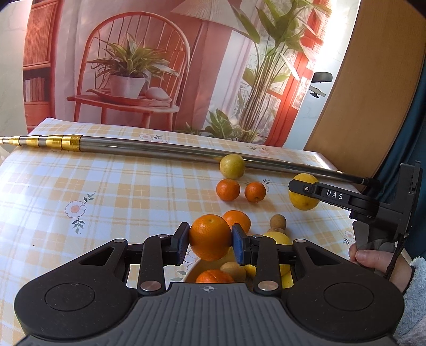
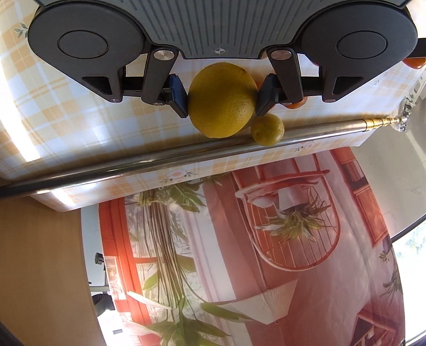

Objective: Organize fruits
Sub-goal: 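Carry the orange and the lemon over the cream bowl with both tools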

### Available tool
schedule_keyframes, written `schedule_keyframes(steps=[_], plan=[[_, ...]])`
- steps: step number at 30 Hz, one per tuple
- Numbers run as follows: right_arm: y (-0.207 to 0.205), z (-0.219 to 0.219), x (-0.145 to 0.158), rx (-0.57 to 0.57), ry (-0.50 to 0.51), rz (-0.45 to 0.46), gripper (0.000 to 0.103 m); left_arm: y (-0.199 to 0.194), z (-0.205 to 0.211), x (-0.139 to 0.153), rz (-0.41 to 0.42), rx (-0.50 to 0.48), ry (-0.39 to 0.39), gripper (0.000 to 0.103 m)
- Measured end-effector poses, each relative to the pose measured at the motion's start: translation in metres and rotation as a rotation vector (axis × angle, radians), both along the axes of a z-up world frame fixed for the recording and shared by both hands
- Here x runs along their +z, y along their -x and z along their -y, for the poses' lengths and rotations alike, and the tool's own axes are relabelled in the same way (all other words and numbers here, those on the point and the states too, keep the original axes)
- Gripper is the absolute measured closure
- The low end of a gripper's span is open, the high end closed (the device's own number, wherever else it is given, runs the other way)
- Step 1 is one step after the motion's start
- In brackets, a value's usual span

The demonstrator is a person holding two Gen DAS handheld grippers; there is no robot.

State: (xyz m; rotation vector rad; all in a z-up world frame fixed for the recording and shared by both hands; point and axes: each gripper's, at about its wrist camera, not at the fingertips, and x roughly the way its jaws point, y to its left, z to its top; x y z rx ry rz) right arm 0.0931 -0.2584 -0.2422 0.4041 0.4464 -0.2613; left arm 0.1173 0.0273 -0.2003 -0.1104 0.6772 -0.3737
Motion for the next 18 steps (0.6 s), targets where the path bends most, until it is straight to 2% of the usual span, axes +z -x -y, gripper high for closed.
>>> schedule_keyframes(steps=[10, 18], plan=[[0.056, -0.027, 0.023, 0.010, -0.043, 0.051, 0.052, 0.030, 0.003, 0.004, 0.017, -0.025, -0.021, 0.067], [0.093, -0.050, 0.028, 0.048, -0.063, 0.033, 0.052, 0.047, 0.005, 0.007, 0.037, -0.041, -0.033, 0.067]])
